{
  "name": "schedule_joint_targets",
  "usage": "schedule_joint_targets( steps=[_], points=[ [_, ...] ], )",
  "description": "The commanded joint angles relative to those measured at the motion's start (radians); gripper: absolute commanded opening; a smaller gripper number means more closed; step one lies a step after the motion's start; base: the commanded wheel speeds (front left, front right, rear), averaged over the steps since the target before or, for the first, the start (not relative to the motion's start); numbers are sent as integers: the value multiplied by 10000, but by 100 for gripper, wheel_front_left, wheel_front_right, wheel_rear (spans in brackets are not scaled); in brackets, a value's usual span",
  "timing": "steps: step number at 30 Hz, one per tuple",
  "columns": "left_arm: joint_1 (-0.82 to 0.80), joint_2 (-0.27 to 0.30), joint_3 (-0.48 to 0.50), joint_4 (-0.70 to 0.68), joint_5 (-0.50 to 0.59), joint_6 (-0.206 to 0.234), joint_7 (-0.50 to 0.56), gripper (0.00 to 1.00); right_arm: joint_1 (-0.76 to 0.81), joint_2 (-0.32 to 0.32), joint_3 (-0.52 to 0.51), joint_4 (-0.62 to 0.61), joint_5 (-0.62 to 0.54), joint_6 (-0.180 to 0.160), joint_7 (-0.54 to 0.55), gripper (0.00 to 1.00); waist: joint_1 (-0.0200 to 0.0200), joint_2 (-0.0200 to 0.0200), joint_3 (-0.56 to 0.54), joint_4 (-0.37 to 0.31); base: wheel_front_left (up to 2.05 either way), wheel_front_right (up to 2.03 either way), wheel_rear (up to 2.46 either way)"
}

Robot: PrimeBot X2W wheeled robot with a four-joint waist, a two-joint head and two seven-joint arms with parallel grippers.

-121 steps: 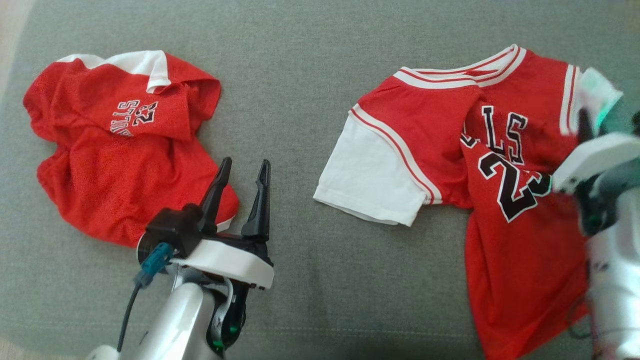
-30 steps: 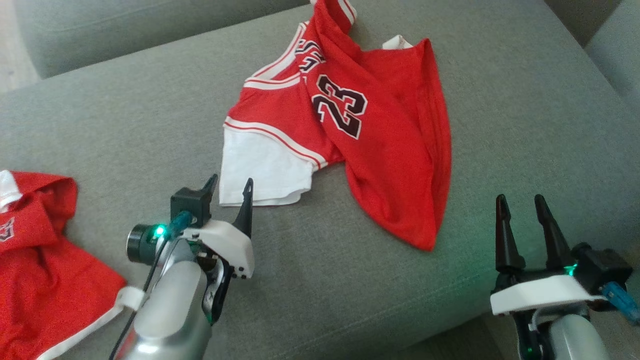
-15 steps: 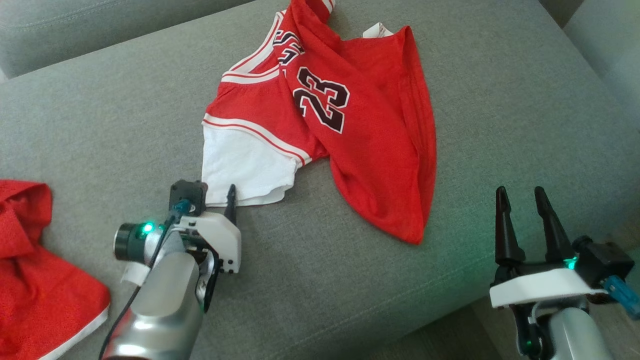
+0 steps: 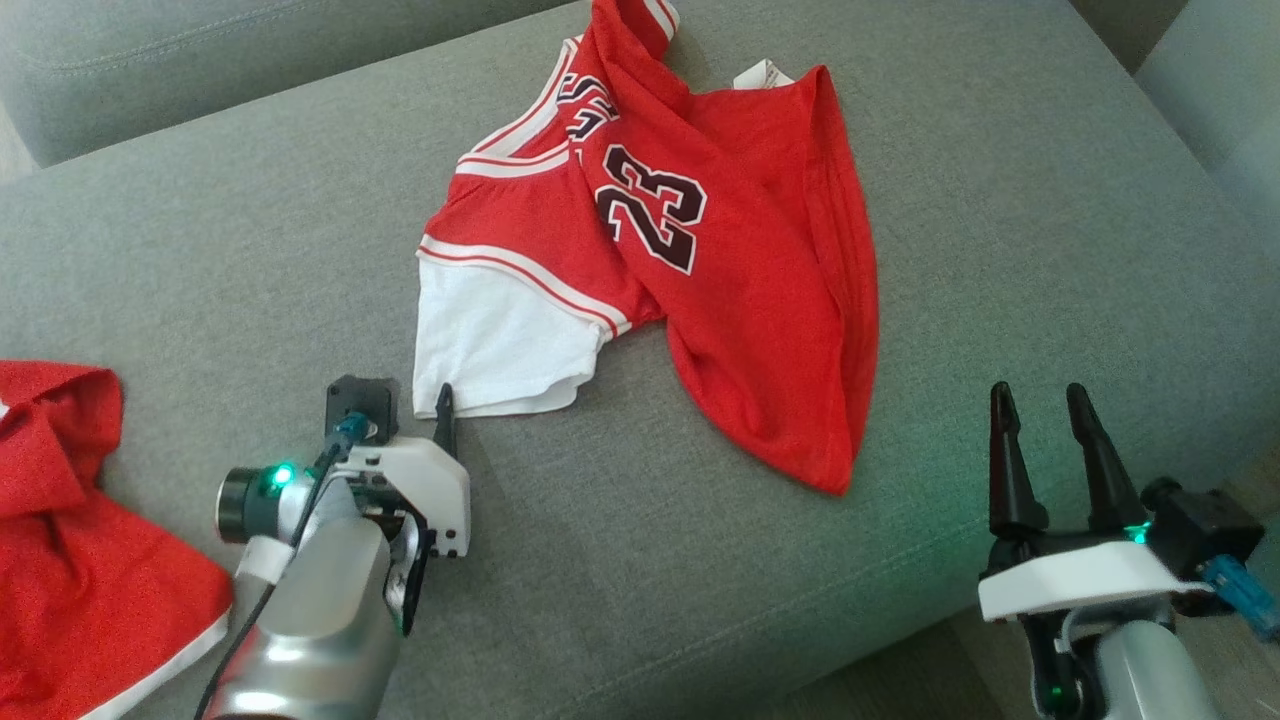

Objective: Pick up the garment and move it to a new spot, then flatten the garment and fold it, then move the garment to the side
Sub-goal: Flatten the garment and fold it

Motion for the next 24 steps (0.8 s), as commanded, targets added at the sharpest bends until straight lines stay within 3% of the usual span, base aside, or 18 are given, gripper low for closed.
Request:
schedule_joint_targets(
  steps=[1,8,9,10,11,16,24],
  points=[
    [-471,156,222,-107,-52,-49,-4,100,-285,-47,194,-268,56,65,-120,100,0,0,-3,2,0,0,0],
    [-556,83,-2,363,-364,-570,540,100,-313,-47,238,-234,77,65,-124,100,0,0,-8,-31,0,0,0],
    [-556,74,-35,412,-415,-646,614,46,-312,-47,231,-225,77,65,-125,100,0,0,-11,-31,0,0,0],
    [-557,67,-69,442,-466,-730,659,6,-306,-47,226,-211,74,65,-126,100,0,0,-14,-30,0,0,0],
    [-556,60,-99,448,-526,-824,671,0,-299,-47,223,-193,71,65,-126,100,0,0,-19,-25,0,0,0],
    [-538,36,-226,228,-845,-1176,434,0,-277,-47,283,-50,89,65,-128,100,0,0,-97,61,0,0,0],
    [-495,27,-94,-1283,-1028,-688,-240,0,-262,-47,1100,686,1157,65,527,100,0,0,-219,388,0,0,0]
  ],
)
